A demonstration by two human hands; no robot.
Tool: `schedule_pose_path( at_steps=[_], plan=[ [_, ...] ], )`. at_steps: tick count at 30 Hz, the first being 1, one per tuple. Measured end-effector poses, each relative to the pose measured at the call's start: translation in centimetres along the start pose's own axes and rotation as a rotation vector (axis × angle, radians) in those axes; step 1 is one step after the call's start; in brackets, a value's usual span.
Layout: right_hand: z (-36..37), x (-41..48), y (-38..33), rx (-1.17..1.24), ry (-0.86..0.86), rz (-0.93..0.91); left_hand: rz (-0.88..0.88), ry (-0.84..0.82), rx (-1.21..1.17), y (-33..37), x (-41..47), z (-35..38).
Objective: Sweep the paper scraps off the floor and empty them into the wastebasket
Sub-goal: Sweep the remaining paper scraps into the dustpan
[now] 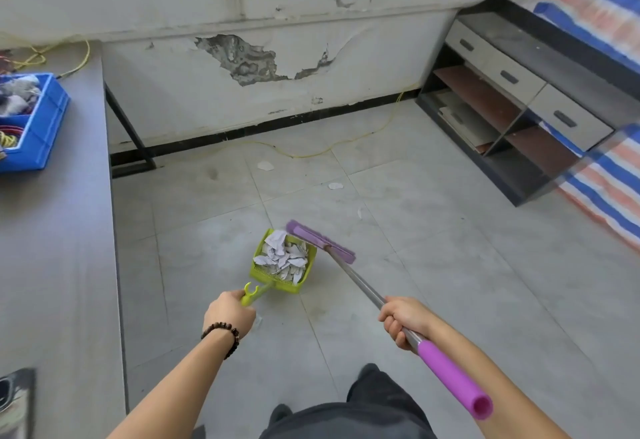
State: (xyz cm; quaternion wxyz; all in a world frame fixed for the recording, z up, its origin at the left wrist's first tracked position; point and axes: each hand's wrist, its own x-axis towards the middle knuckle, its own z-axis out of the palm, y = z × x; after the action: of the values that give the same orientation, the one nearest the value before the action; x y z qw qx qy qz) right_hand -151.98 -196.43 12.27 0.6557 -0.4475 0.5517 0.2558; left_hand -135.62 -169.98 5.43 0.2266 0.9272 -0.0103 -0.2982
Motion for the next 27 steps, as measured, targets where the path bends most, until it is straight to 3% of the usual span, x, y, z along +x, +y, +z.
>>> schedule_pose_path(
  at_steps=[4, 7, 18, 27],
  plan=[
    [-0.3, 1.2, -3.4, 0.166, -0.066, -0.027, -0.057, 0.029, -0.082, 0.1, 0.5, 0.0],
    [-0.5, 3.0, -6.5, 0.142, -0.108, 0.012, -0.124, 0.047, -0.107, -0.2, 0.5, 0.5],
    [-2.3, 12.1, -16.5, -0.462, -0.169, -0.061, -0.461, 0.237, -0.227, 4.3, -5.1, 5.8],
    [0.1, 16.0, -17.3, -0.775, -0.255, -0.121, -0.679, 0.273, -0.283, 5.8, -12.0, 12.3]
  ],
)
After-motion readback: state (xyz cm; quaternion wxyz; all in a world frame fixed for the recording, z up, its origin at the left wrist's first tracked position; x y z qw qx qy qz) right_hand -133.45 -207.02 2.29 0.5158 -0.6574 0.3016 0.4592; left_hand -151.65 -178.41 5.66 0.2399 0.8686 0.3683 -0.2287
